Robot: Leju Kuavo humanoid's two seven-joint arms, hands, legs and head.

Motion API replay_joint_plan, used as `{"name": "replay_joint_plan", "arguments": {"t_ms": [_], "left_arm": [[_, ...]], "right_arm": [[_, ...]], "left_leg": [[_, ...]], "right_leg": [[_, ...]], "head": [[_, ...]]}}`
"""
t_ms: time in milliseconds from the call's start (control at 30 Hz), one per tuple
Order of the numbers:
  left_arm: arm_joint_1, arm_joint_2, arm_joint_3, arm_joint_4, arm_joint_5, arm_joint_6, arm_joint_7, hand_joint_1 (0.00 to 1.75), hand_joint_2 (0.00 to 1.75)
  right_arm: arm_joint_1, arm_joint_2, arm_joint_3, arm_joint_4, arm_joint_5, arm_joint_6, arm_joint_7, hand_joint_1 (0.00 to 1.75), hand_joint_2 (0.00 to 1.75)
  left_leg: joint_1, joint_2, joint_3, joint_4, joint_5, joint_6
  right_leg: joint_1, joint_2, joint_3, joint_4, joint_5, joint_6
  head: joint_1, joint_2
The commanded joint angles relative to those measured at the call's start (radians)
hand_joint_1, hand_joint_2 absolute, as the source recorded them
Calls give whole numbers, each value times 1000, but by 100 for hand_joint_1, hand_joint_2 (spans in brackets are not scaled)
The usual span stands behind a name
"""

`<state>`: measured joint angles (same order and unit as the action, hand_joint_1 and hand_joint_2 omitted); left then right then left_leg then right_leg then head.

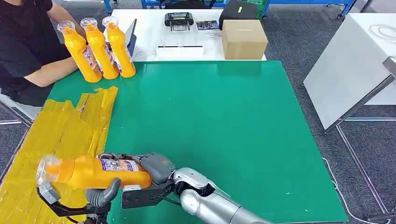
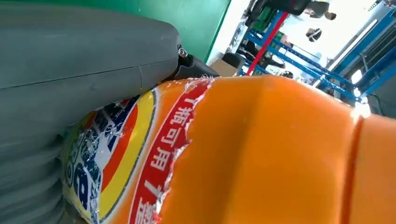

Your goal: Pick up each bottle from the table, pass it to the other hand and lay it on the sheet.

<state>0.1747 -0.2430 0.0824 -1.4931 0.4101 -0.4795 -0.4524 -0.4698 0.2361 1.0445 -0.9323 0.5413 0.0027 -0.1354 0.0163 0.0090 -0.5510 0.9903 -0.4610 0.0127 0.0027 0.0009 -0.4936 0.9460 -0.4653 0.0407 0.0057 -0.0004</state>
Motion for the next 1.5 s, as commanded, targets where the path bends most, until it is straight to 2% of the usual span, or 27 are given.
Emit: {"name": "replay_joint_plan", "arguments": {"t_ms": [33, 67, 100, 300, 400, 567, 633, 667, 700, 767, 800, 900, 1133, 1267, 1500], "left_arm": [[-64, -14, 41, 22, 6, 10, 21, 175, 175], [-63, -14, 42, 18, 1, 15, 22, 175, 175], [-63, -13, 45, 13, -12, 27, 17, 175, 175], [-67, 51, 107, -24, -365, 281, -63, 175, 175], [-80, 71, 145, -12, -424, 302, -71, 175, 175], [-103, 131, 174, 3, -787, 525, -111, 175, 175], [-111, 154, 187, 21, -992, 663, -114, 175, 175], [-111, 160, 191, 28, -1071, 734, -117, 175, 175], [-106, 171, 186, 39, -1225, 863, -106, 175, 175], [-85, 175, 178, 63, -1508, 1071, -47, 175, 175], [-76, 175, 163, 80, -1586, 1117, -22, 175, 175], [-64, 199, 111, 146, -1752, 1132, 49, 175, 175], [-73, 207, 103, 171, -1757, 1151, 56, 175, 175], [-92, 296, -1, 277, -1810, 992, 107, 175, 175], [-171, 387, -104, 458, -1739, 832, 85, 175, 175]], "right_arm": [[23, -25, 85, 16, 19, -12, -5, 175, 175], [28, -29, 80, 15, 32, -30, 0, 143, 175], [35, -35, 74, 12, 50, -56, 7, 3, 175], [154, -137, -62, -132, 77, -157, 52, 0, 175], [180, -170, -107, -198, 95, -150, 48, 0, 175], [222, -218, -209, -299, 117, -147, 39, 0, 175], [228, -243, -245, -346, 115, -128, 21, 0, 175], [233, -256, -258, -370, 111, -123, 13, 0, 175], [239, -268, -272, -391, 105, -116, 9, 0, 175], [252, -292, -284, -419, 98, -106, 2, 0, 175], [251, -297, -287, -422, 95, -104, -1, 0, 175], [235, -301, -286, -414, 90, -98, -4, 0, 175], [228, -295, -284, -405, 88, -96, -4, 0, 175], [197, -289, -276, -389, 77, -86, 0, 0, 175], [143, -264, -264, -328, 62, -56, -1, 0, 175]], "left_leg": [[0, -3, 1, -1, 0, 0], [-1, -4, 2, -1, 0, 0], [0, -3, 1, -1, 0, 0], [0, -5, 2, -2, 1, 0], [0, -3, 1, -1, 1, 0], [-1, -4, 0, -1, 1, 0], [-1, -6, 0, 0, 1, 1], [-1, -3, -1, 0, 1, 0], [-1, -3, 0, 0, 1, 0], [-2, -3, 1, 0, 0, 1], [-2, -3, 1, -1, 0, 1], [-3, -3, 2, -2, 0, 1], [-3, -2, 1, -1, 0, 0], [-3, -2, 2, -1, 0, 0], [-4, -3, 2, -2, 2, 0]], "right_leg": [[0, -3, 2, -1, 0, 0], [-1, -3, 3, -1, -1, 0], [0, -3, 3, -1, 0, 0], [0, -4, 4, -2, 0, 0], [0, -3, 2, -1, 0, 0], [0, -3, 0, 0, 0, 0], [-1, -6, 1, 1, -1, 0], [-1, -3, 0, 0, 0, 0], [-1, -2, 0, 0, 0, 0], [-1, -2, 1, 1, -1, 0], [-1, -2, 1, 0, 0, 0], [-2, -2, 2, -1, -1, 0], [-2, -2, 1, 0, -1, 0], [-2, -1, 1, 1, -1, -1], [-3, -2, 2, 1, 0, 0]], "head": [[0, 0], [0, 0], [0, 0], [0, 0], [0, 0], [-1, 0], [0, 0], [0, 0], [0, 0], [0, 0], [0, 0], [0, 0], [0, 0], [0, 0], [0, 0]]}}
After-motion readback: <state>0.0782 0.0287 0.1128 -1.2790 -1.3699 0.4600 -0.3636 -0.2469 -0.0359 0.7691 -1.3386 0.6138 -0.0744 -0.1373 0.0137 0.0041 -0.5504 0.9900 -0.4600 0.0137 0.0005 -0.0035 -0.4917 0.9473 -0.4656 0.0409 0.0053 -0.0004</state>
